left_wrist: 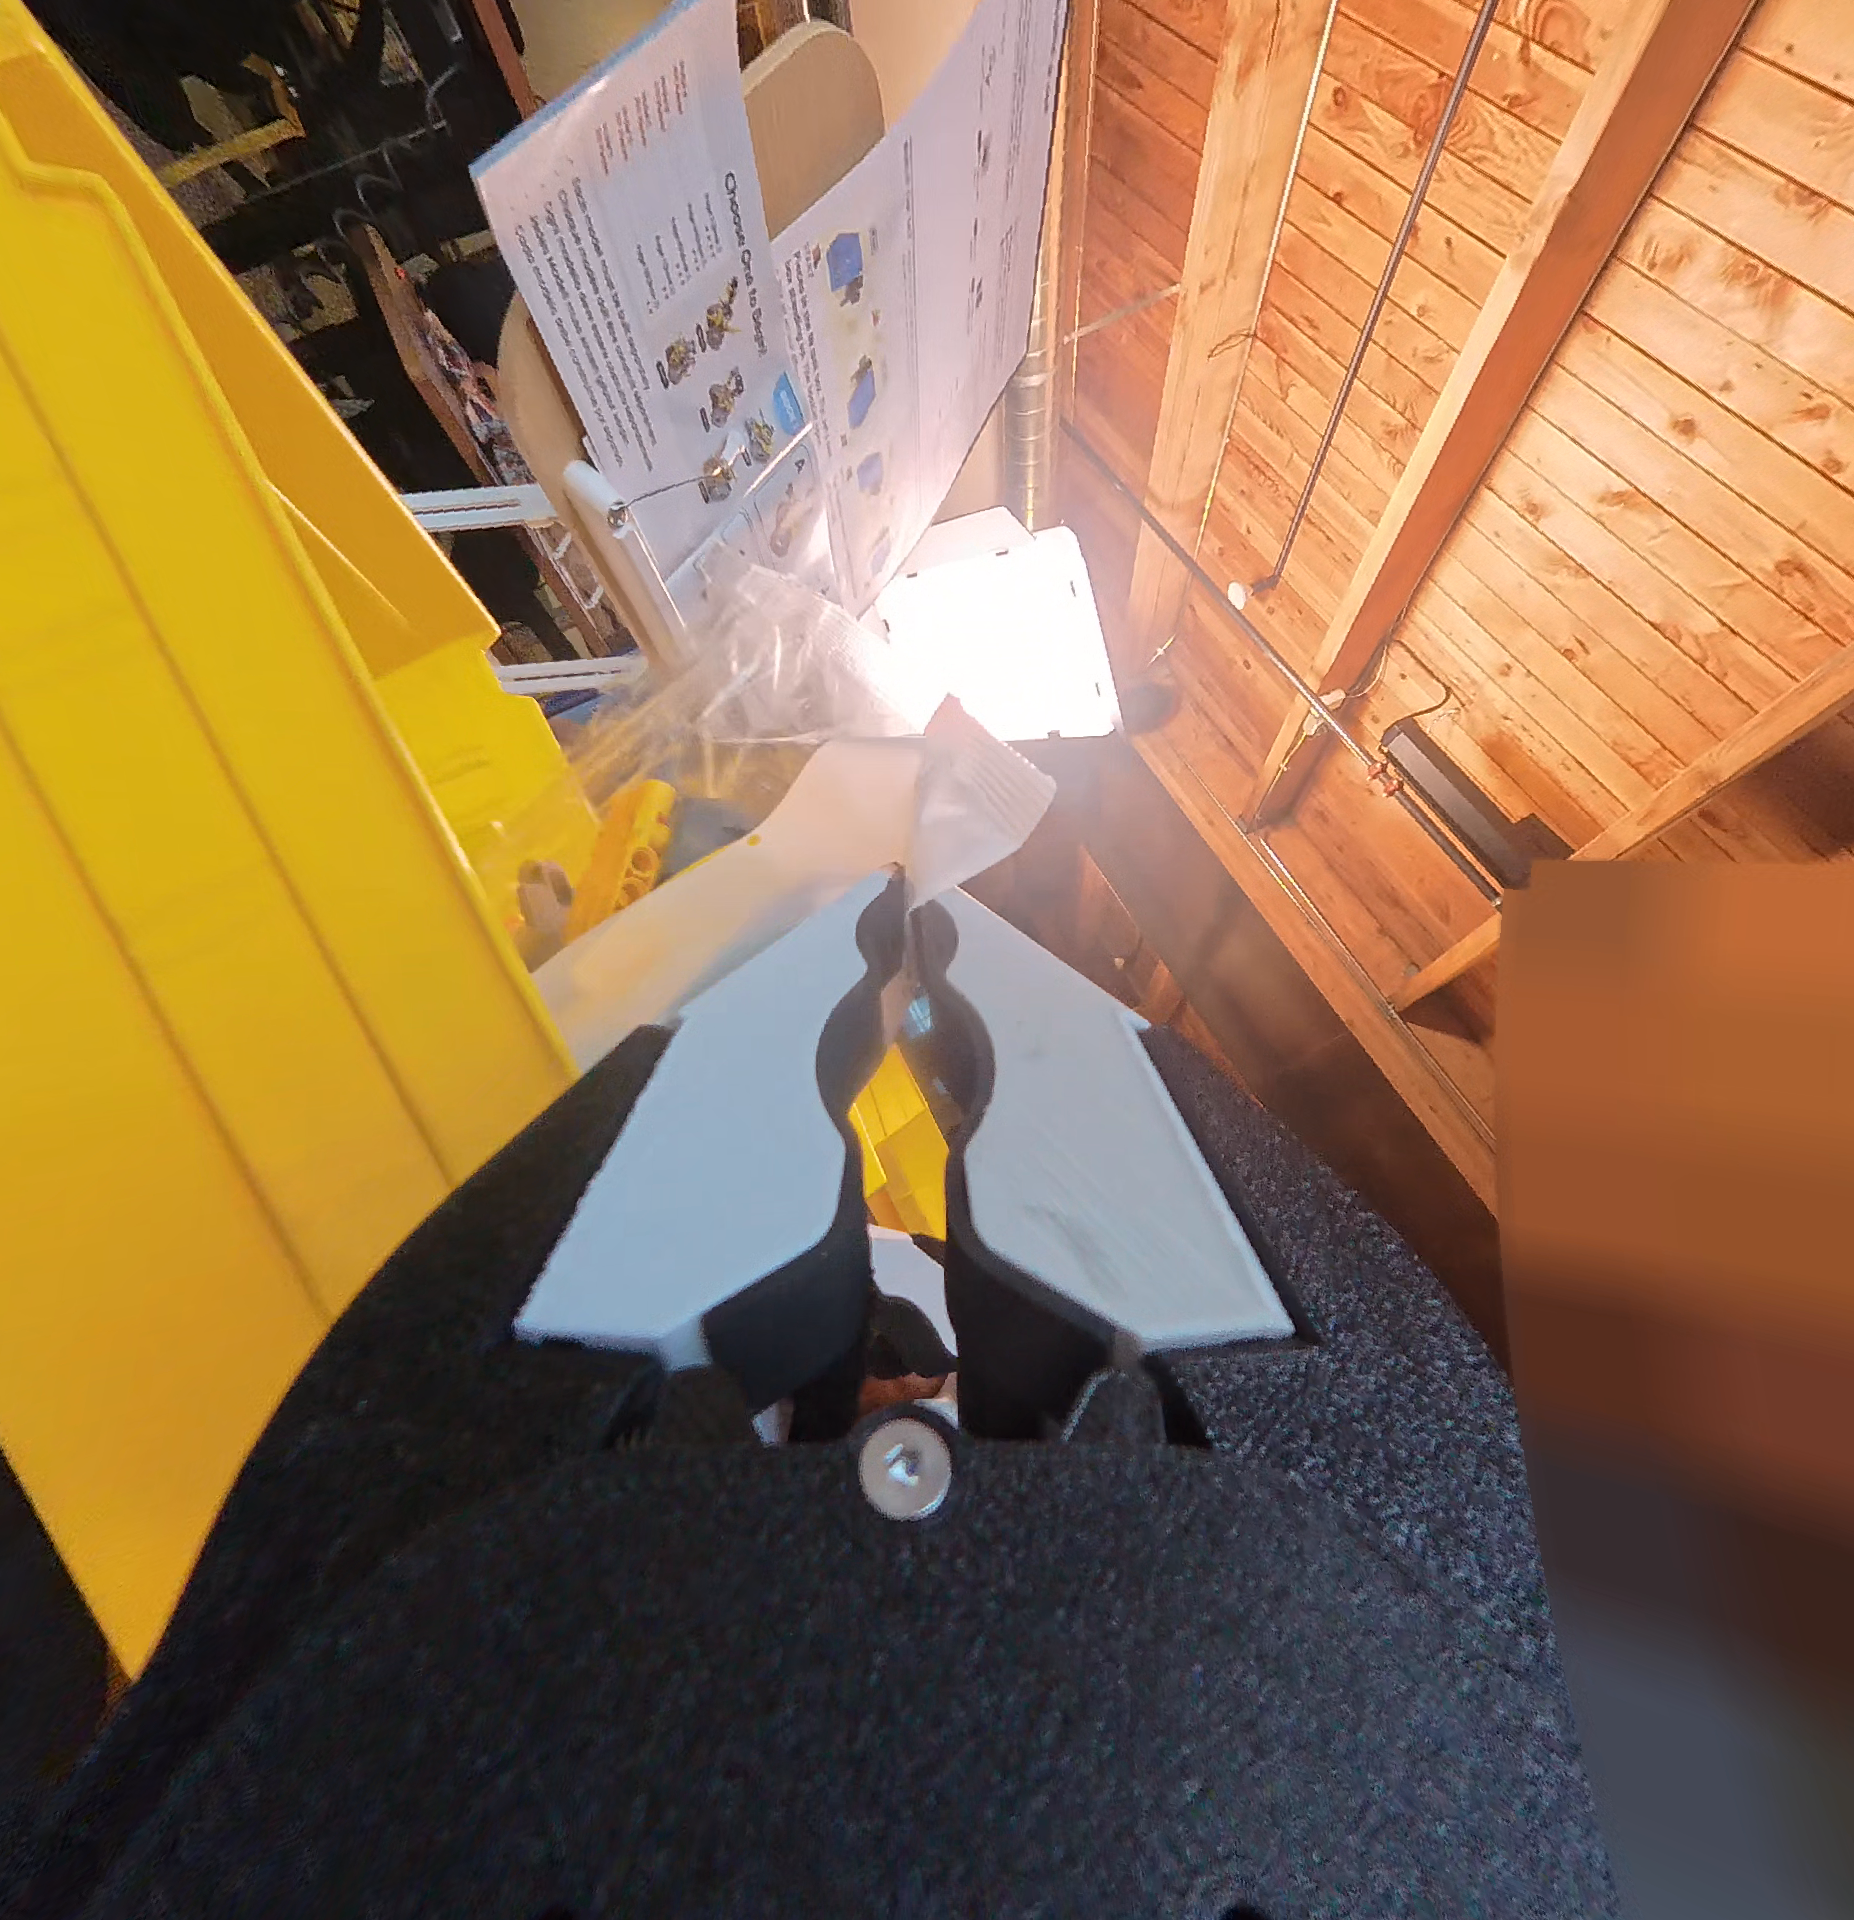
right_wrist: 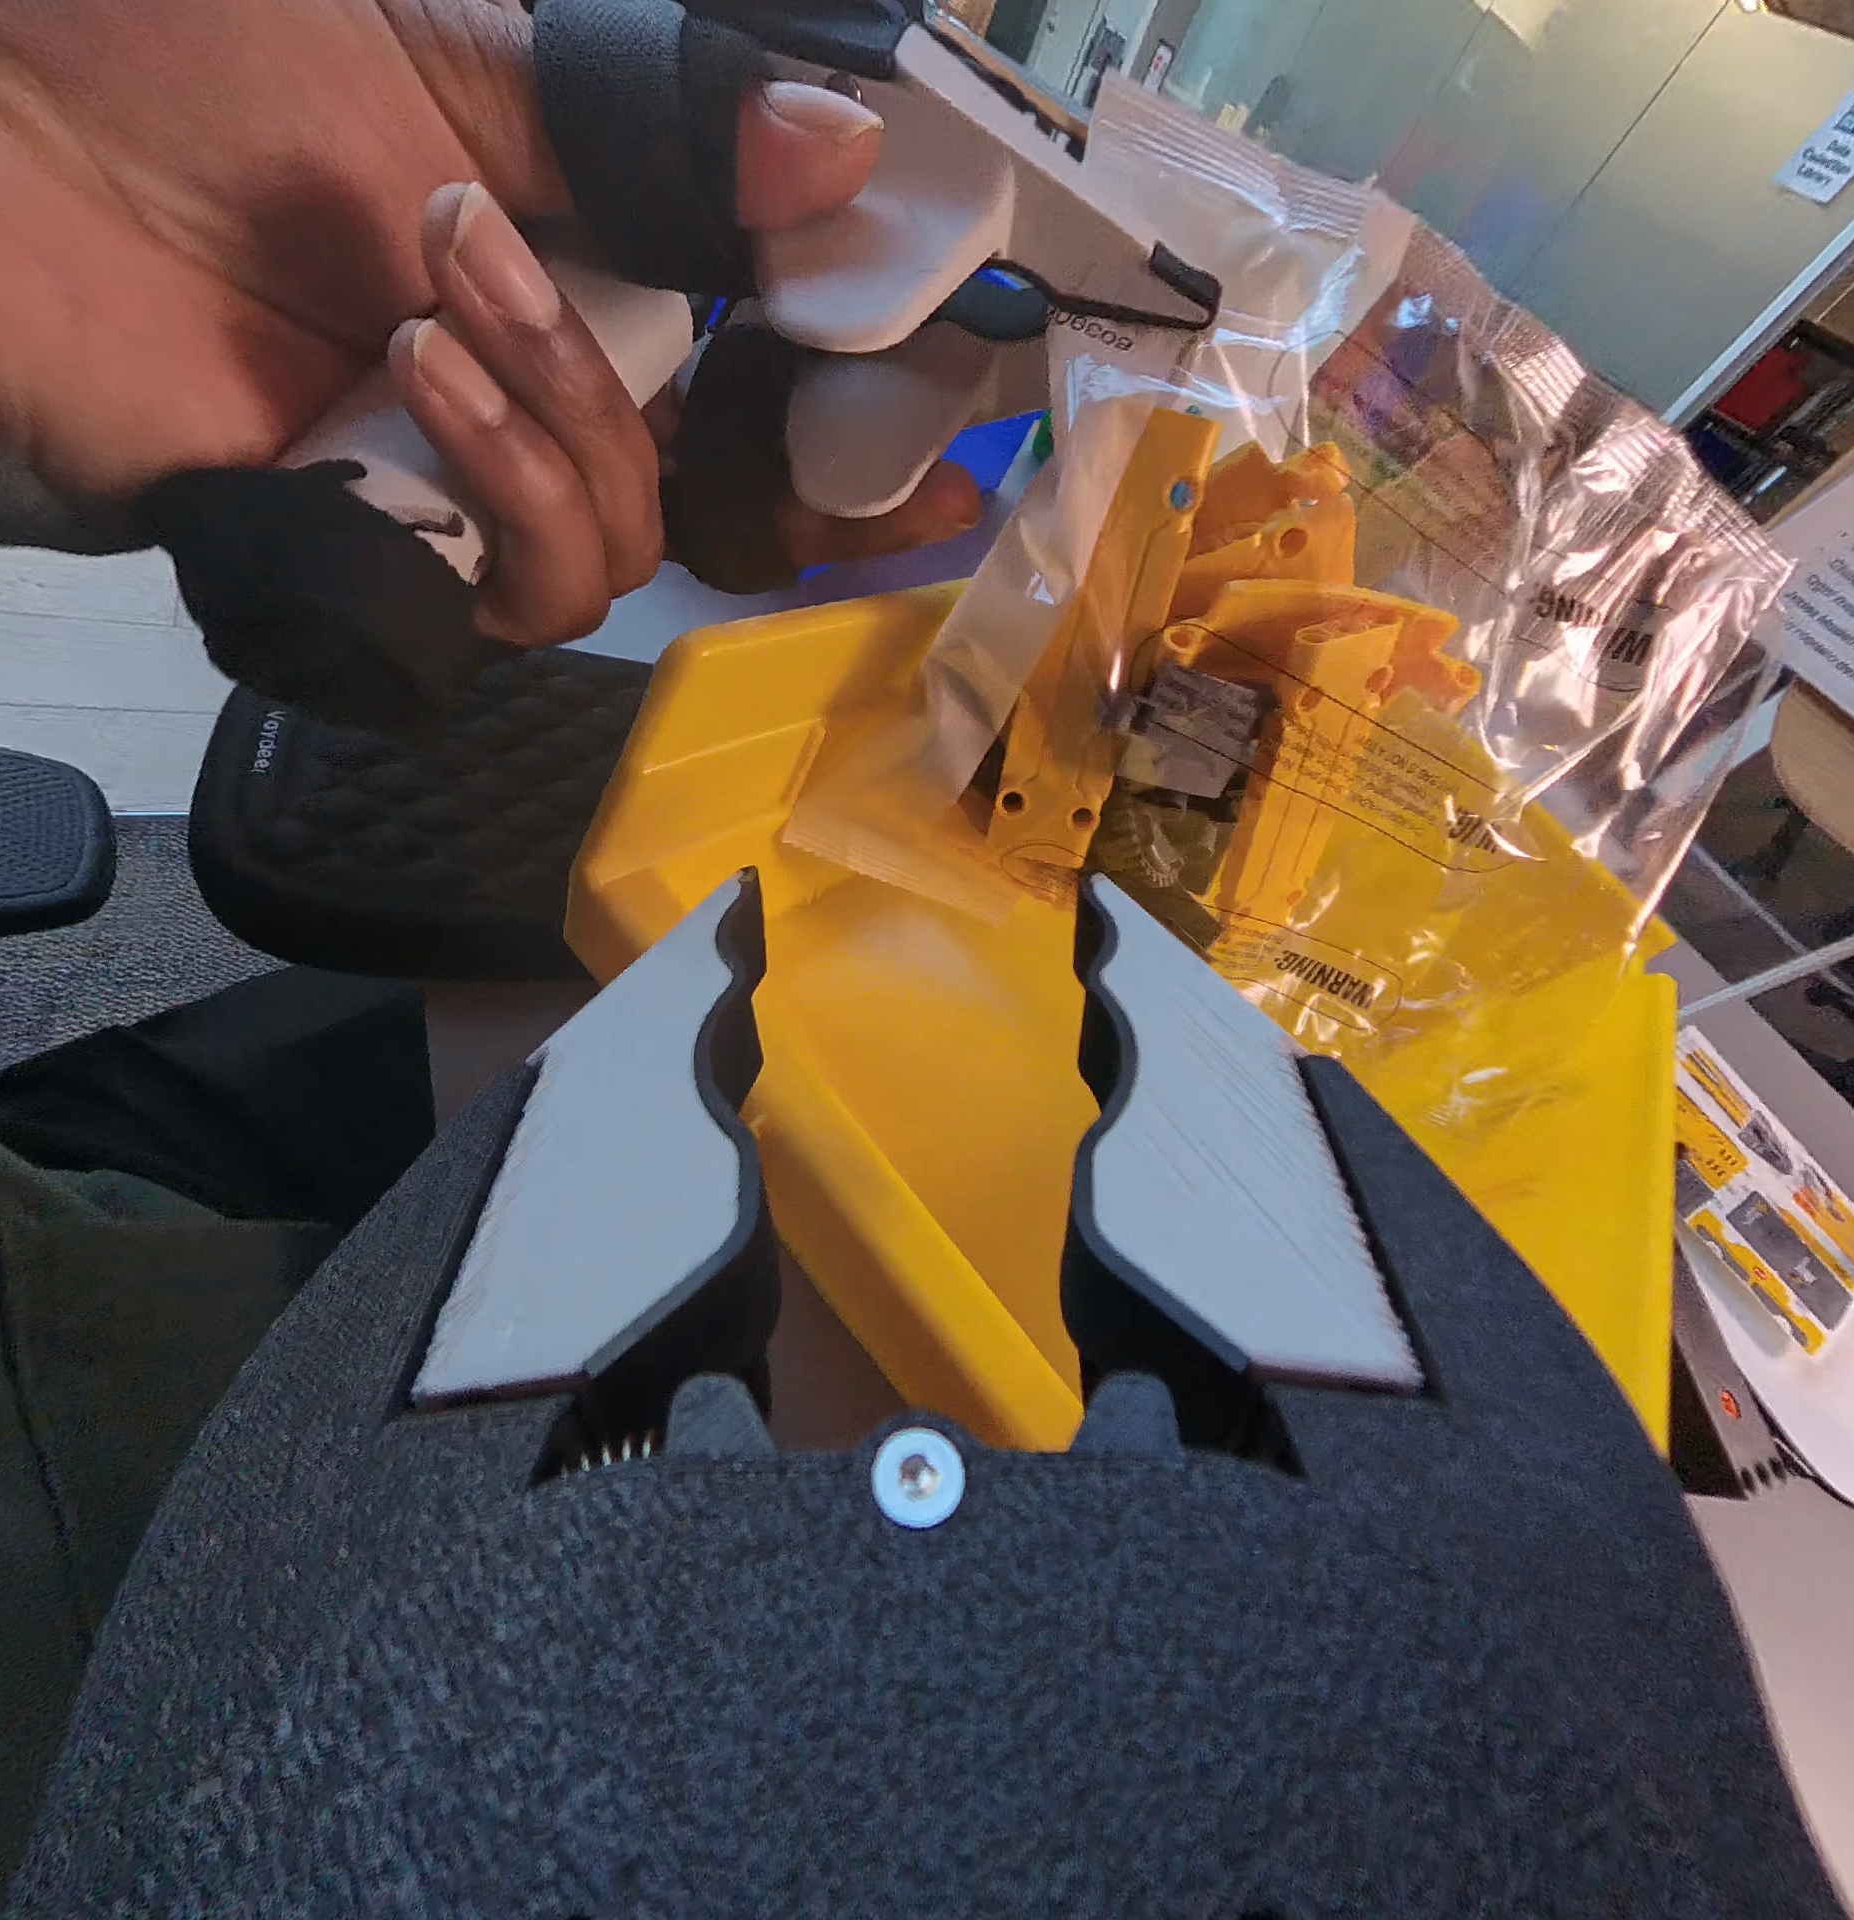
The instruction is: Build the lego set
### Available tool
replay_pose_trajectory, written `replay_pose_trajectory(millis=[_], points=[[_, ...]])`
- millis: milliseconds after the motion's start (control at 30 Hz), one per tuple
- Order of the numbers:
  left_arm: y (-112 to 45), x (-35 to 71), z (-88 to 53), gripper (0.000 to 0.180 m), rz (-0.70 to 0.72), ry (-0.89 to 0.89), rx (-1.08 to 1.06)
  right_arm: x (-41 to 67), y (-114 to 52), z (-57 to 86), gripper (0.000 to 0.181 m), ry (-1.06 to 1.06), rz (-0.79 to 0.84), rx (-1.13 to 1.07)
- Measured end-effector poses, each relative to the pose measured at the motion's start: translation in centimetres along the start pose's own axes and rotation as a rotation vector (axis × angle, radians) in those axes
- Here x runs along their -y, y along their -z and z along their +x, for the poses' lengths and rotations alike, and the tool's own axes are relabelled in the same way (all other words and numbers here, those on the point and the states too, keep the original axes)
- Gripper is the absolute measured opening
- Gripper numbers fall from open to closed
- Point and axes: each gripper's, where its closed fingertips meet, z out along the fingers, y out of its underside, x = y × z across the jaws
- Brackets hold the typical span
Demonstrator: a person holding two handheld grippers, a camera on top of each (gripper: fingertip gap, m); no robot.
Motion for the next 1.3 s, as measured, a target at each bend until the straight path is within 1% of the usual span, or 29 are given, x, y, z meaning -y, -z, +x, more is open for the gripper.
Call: replay_pose_trajectory(millis=[100, 167, 200, 267, 333, 400, 433, 467, 500, 533, 600, 633, 667, 767, 800, 833, 867, 933, 967, 1000, 1033, 1100, 1167, 1233, 1267, 1300], points=[[-0.7, -1.2, 0.3, 0.000, -0.034, -0.025, -0.012, 0.7, -1.0, 0.5, 0.058, -0.080, -0.008, -0.001], [-1.2, -2.6, 0.9, 0.000, -0.105, -0.131, -0.006, 1.1, -1.3, 1.6, 0.060, -0.139, 0.001, -0.014], [-1.4, -3.2, 1.4, 0.004, -0.129, -0.182, -0.005, 1.4, -1.4, 2.1, 0.060, -0.164, 0.008, -0.009], [-1.8, -3.5, 2.3, 0.005, -0.150, -0.276, -0.004, 2.1, -1.6, 2.7, 0.057, -0.216, 0.030, 0.004], [-2.2, -4.0, 3.2, 0.005, -0.187, -0.362, -0.011, 2.7, -1.6, 3.6, 0.042, -0.241, 0.057, 0.003], [-2.5, -4.4, 3.9, 0.005, -0.220, -0.394, -0.031, 3.2, -1.6, 4.1, 0.033, -0.268, 0.082, 0.033], [-2.6, -4.5, 4.1, 0.006, -0.238, -0.396, -0.039, 3.3, -1.5, 4.4, 0.022, -0.266, 0.085, 0.050], [-2.7, -4.5, 4.1, 0.008, -0.261, -0.403, -0.045, 3.4, -1.3, 4.5, 0.006, -0.254, 0.090, 0.078], [-2.7, -4.5, 4.3, 0.013, -0.282, -0.418, -0.054, 3.4, -1.0, 4.7, 0.000, -0.252, 0.092, 0.108], [-2.7, -4.5, 4.6, 0.020, -0.311, -0.438, -0.069, 3.3, -0.7, 4.9, 0.000, -0.245, 0.081, 0.145], [-2.3, -5.2, 5.5, 0.024, -0.420, -0.500, -0.125, 3.0, 0.1, 5.2, 0.000, -0.221, 0.054, 0.248], [-2.0, -5.3, 6.0, 0.029, -0.468, -0.559, -0.151, 3.1, 0.7, 5.3, 0.000, -0.209, 0.049, 0.317], [-1.7, -5.0, 6.4, 0.030, -0.493, -0.656, -0.166, 3.2, 1.4, 5.4, 0.000, -0.183, 0.046, 0.392], [-1.3, -2.6, 5.5, 0.041, -0.569, -1.103, -0.122, 3.2, 3.1, 7.1, 0.000, -0.058, 0.013, 0.552], [-1.4, -1.7, 4.8, 0.045, -0.604, -1.237, -0.099, 3.0, 3.7, 7.3, 0.000, -0.003, 0.007, 0.630], [-1.7, -1.0, 4.0, 0.053, -0.648, -1.337, -0.086, 2.7, 4.2, 7.4, 0.000, 0.050, -0.004, 0.715], [-2.2, -0.7, 3.4, 0.060, -0.702, -1.391, -0.099, 2.4, 4.4, 7.8, 0.000, 0.079, -0.020, 0.781], [-3.0, -1.6, 3.0, 0.069, -0.831, -1.383, -0.201, 2.5, 4.3, 8.3, 0.000, 0.074, -0.041, 0.897], [-3.5, -2.3, 3.0, 0.067, -0.884, -1.368, -0.262, 2.4, 4.4, 8.4, 0.000, 0.074, -0.059, 0.959], [-3.9, -3.1, 2.8, 0.059, -0.931, -1.354, -0.321, 2.3, 4.3, 8.4, 0.000, 0.077, -0.081, 1.007], [-4.1, -3.9, 2.6, 0.045, -0.989, -1.334, -0.378, 2.3, 4.1, 8.6, 0.000, 0.078, -0.100, 1.042], [-4.4, -5.0, 1.8, 0.000, -1.090, -1.294, -0.443, 2.6, 3.5, 9.2, 0.000, 0.061, -0.091, 1.063], [-5.8, -4.1, 1.1, 0.000, -1.058, -1.250, -0.385, 2.7, 2.7, 10.7, 0.000, 0.018, -0.072, 1.018], [-6.9, -2.4, 0.6, 0.000, -0.982, -1.182, -0.322, 3.2, 1.6, 13.7, 0.003, -0.096, 0.007, 0.875], [-7.2, -1.6, 0.2, 0.000, -0.945, -1.149, -0.298, 3.1, 1.6, 15.2, 0.010, -0.168, 0.043, 0.832], [-7.5, -0.8, -0.3, 0.000, -0.910, -1.124, -0.265, 2.8, 1.8, 16.3, 0.025, -0.234, 0.068, 0.809]])
